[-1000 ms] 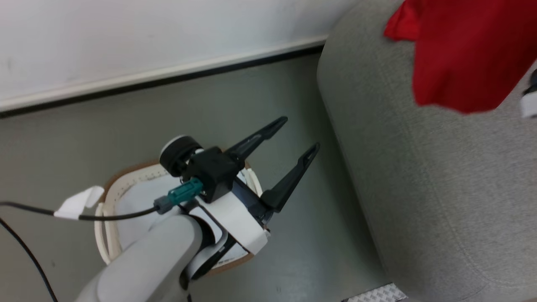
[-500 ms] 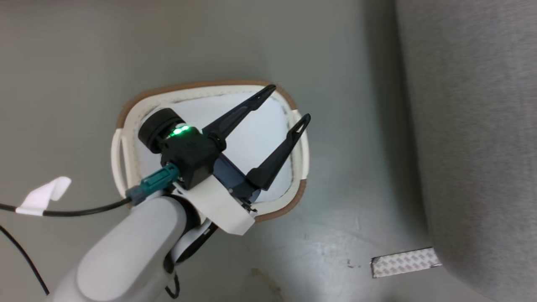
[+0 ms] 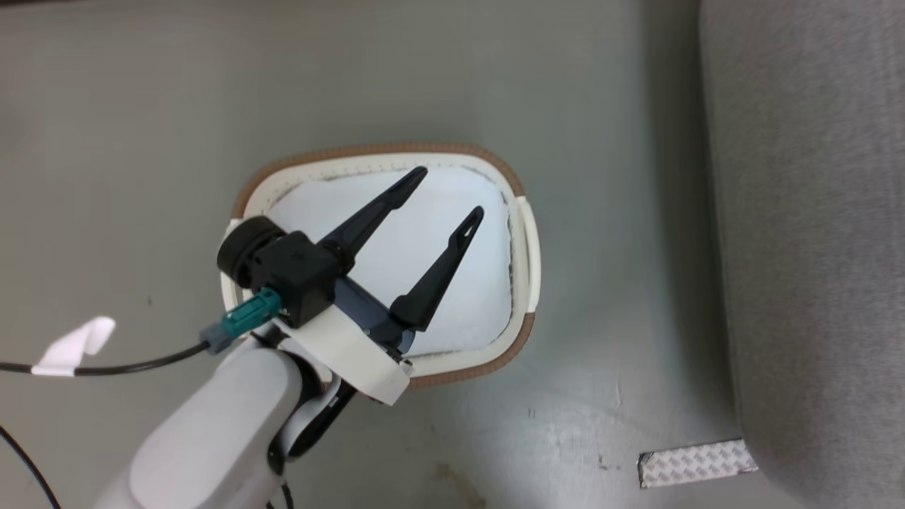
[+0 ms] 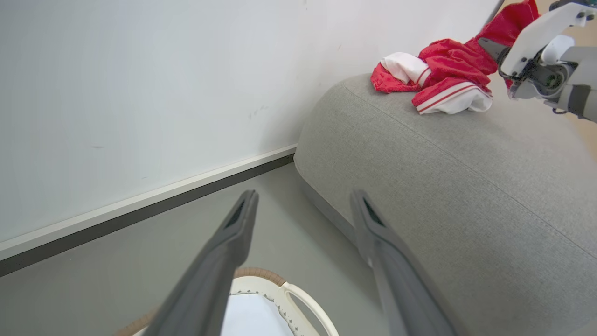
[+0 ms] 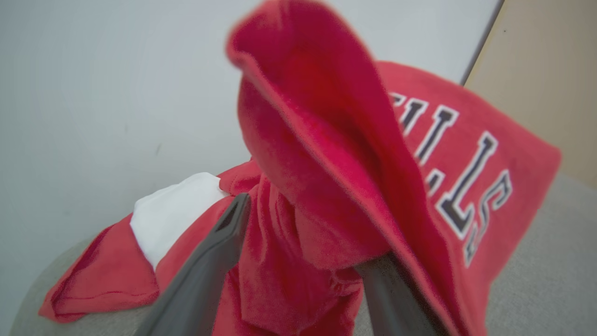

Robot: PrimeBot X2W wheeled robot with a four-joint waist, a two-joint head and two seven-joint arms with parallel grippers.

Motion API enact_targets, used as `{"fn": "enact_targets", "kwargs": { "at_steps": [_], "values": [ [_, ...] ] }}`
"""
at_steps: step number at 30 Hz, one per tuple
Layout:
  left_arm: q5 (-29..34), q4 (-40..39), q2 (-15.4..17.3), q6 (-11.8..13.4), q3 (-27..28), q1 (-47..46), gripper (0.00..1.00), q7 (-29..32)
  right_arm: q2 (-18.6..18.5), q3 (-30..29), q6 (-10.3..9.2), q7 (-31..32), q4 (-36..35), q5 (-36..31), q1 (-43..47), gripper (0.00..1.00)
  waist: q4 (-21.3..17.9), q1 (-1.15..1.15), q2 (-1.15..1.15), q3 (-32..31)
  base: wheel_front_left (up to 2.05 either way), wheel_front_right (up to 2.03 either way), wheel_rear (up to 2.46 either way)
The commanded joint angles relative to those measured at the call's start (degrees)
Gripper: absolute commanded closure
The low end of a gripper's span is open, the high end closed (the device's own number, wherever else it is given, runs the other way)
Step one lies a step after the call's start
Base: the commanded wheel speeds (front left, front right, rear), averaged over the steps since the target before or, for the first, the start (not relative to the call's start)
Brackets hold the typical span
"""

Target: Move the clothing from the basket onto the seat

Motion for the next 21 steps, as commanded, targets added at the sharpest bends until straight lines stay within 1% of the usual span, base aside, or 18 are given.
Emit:
{"fn": "enact_targets", "kwargs": {
  "at_steps": [1,5,10,13,17,20,21],
  "values": [
    [-0.65,0.88,-0.25,0.30,0.11,1.22,0.00,-0.85,0.35,1.75,-0.15,-0.64,1.58,-0.19,2.63,0.00,-1.20,-0.01,0.00,-3.57,0.00,0.00,0.00],
    [-2.13,3.21,-0.92,0.62,0.23,3.42,0.00,-1.97,0.13,7.19,-0.15,-2.57,5.06,2.63,8.31,0.00,-2.11,-0.01,0.00,-9.14,0.00,0.00,0.00],
    [-4.11,6.59,-2.11,1.56,0.81,7.36,0.00,-3.91,0.21,16.14,-0.15,-4.59,5.76,8.38,18.62,0.00,-2.27,-0.01,0.00,-16.73,0.00,0.00,0.00],
    [-5.63,8.71,-3.26,2.38,1.33,10.81,0.00,-4.93,0.16,20.62,-0.15,-5.33,4.62,12.82,25.08,0.00,-1.76,-0.01,0.00,-21.82,0.00,0.00,0.00],
    [-7.31,11.22,-4.47,3.55,2.10,15.48,0.00,-5.64,0.23,25.50,-0.15,-5.81,2.33,16.69,33.53,0.00,-0.40,-0.01,0.00,-27.38,0.00,0.00,0.00],
    [-7.56,12.99,-5.07,4.93,3.61,18.97,0.00,-6.02,0.22,29.61,-0.15,-6.37,0.22,18.75,39.17,0.00,0.72,-0.01,0.00,-30.87,0.00,0.00,0.00],
    [-7.31,13.77,-5.10,5.73,4.20,20.08,0.00,-6.12,0.22,31.17,-0.15,-6.61,-0.52,19.71,41.10,0.00,1.20,-0.01,0.00,-31.99,0.00,0.00,0.00]
  ]
}}
